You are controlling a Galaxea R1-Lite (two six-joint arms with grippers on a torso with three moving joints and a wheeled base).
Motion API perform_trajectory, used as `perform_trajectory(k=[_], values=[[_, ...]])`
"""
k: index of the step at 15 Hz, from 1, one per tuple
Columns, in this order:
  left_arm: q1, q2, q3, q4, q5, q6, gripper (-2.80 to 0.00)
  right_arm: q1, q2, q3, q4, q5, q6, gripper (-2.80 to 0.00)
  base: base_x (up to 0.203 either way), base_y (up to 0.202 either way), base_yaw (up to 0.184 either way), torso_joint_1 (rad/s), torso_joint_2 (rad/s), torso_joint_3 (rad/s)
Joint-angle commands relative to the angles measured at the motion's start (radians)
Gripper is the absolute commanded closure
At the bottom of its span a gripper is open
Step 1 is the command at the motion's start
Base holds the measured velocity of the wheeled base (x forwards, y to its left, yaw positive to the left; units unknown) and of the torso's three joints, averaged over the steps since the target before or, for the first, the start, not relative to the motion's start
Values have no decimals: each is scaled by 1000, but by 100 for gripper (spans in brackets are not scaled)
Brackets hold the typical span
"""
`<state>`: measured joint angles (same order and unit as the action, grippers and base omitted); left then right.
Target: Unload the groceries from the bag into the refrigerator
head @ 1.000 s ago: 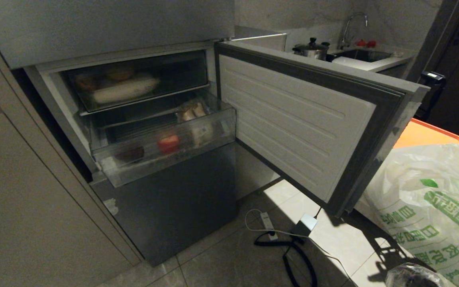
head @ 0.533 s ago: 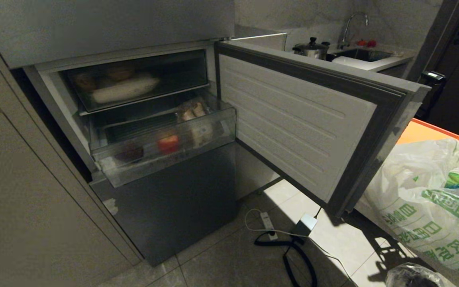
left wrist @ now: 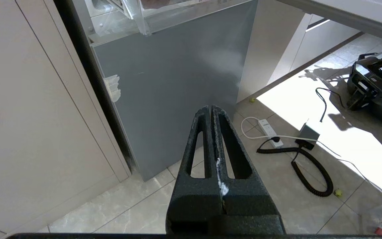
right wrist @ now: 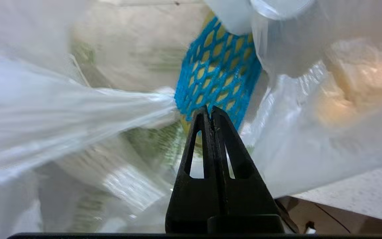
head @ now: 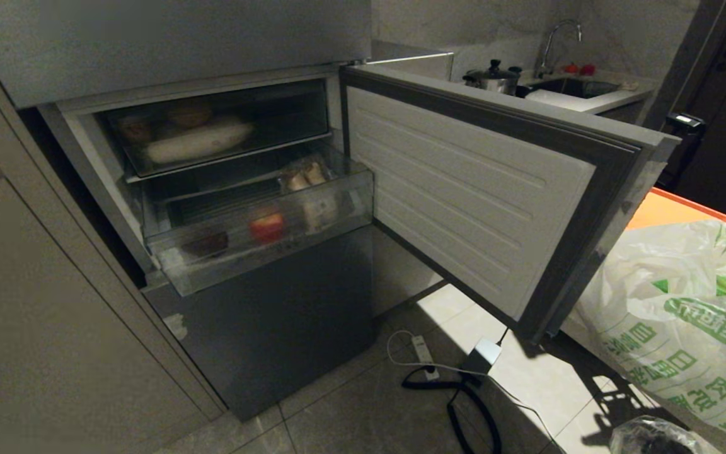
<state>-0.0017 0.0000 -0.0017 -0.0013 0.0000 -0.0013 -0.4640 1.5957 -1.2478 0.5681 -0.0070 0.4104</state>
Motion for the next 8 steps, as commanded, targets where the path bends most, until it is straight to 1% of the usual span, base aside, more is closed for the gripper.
perform_trajectory(k=[1,3,4,5,7,8], values=[[0,2,0,0,0,0,0,2,18,-11,3,0,13,0,0,0,0,0,0,0],[0,2,0,0,0,0,0,-1,39,-13,3,-3,21,0,0,0,0,0,0,0],[0,2,0,0,0,0,0,-1,48,-12,1,-3,21,-206,0,0,0,0,0,0],[0,2,0,0,0,0,0,-1,66,-13,0,-2,21,-280,0,0,0,0,0,0],[0,2,0,0,0,0,0,-1,109,-15,-19,2,36,-280,0,0,0,0,0,0],[0,2,0,0,0,0,0,-1,129,-15,-51,1,50,-280,0,0,0,0,0,0]])
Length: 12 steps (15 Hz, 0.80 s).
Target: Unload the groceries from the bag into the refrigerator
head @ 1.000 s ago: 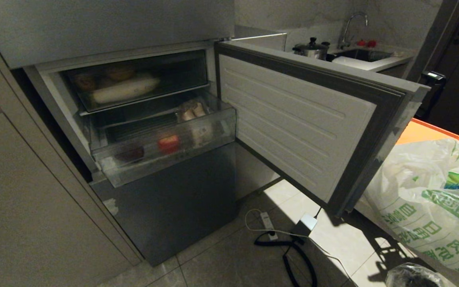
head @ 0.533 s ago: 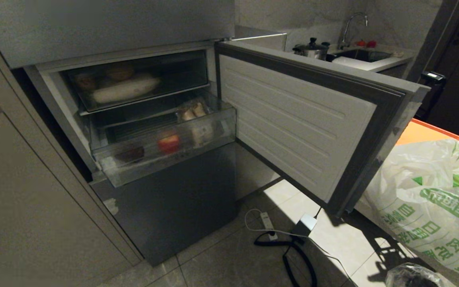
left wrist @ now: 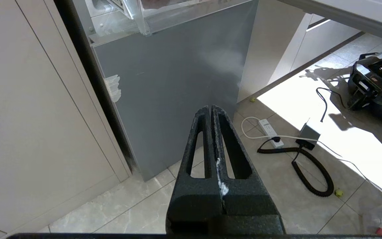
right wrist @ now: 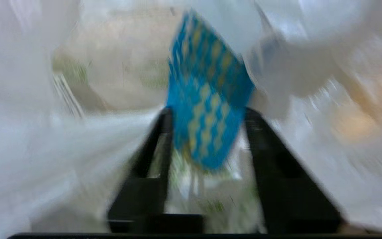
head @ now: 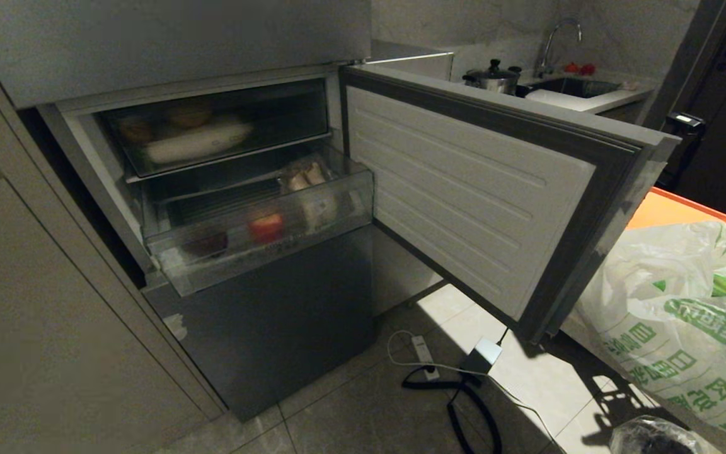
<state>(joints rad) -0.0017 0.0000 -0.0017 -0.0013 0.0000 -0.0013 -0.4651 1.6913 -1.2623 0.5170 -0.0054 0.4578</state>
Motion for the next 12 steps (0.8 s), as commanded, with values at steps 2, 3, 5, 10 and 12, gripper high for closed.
perform_trajectory(k=[2,3,5,10,12], values=[[0,2,0,0,0,0,0,0,62,-2,-49,-1,16,-280,0,0,0,0,0,0],[0,2,0,0,0,0,0,0,70,-3,-51,2,20,-280,0,0,0,0,0,0],[0,2,0,0,0,0,0,2,89,-3,-67,19,56,-280,0,0,0,0,0,0],[0,2,0,1,0,0,0,3,100,1,-71,79,90,-280,0,0,0,0,0,0],[0,2,0,1,0,0,0,3,105,-1,-71,96,94,-280,0,0,0,0,0,0]])
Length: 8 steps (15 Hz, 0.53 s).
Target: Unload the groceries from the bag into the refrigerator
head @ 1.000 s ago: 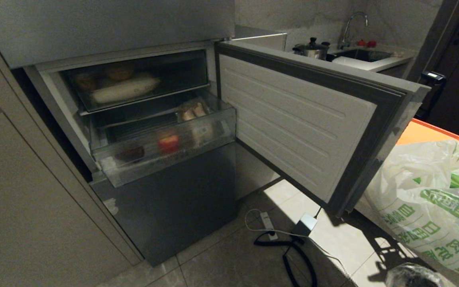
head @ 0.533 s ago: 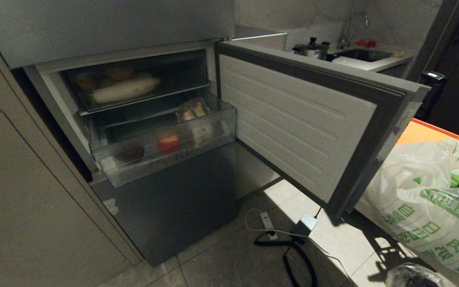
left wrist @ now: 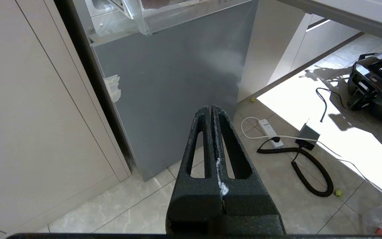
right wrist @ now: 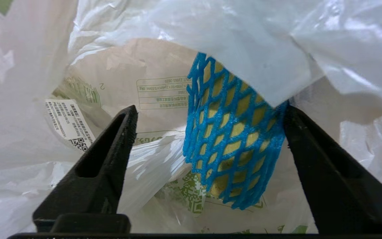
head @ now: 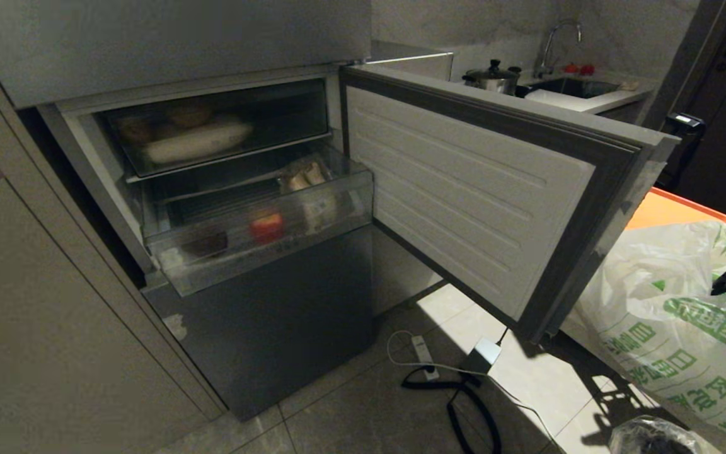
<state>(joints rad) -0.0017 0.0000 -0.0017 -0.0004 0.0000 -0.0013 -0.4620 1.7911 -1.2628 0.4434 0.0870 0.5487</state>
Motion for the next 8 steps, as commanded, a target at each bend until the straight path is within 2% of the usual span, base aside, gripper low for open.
perform_trajectory(k=[1,8], values=[[0,2,0,0,0,0,0,0,4,4,5,3,6,-280,0,0,0,0,0,0],[0,2,0,0,0,0,0,-1,2,25,36,-18,47,-280,0,0,0,0,0,0]])
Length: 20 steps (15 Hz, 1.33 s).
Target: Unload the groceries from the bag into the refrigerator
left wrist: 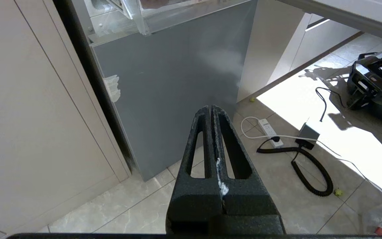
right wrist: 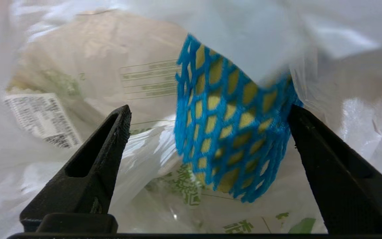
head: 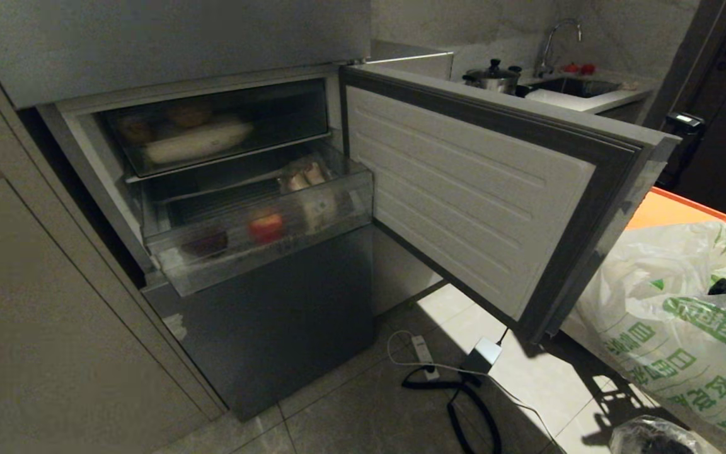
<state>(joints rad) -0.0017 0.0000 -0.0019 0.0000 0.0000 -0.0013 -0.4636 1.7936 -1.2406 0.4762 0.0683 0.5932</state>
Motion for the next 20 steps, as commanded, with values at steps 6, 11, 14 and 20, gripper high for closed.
perform_trajectory(k=[6,11,14,20], values=[[0,2,0,-2,0,0,0,-9,57,-8,-51,-22,26,-280,0,0,0,0,0,0],[0,2,-1,-2,0,0,0,-26,92,-14,-67,-41,28,-280,0,0,0,0,0,0],[0,2,0,-2,0,0,0,-24,98,-16,-68,-39,27,0,0,0,0,0,0,0],[0,2,0,-2,0,0,0,-25,89,-18,-66,-41,27,0,0,0,0,0,0,0]])
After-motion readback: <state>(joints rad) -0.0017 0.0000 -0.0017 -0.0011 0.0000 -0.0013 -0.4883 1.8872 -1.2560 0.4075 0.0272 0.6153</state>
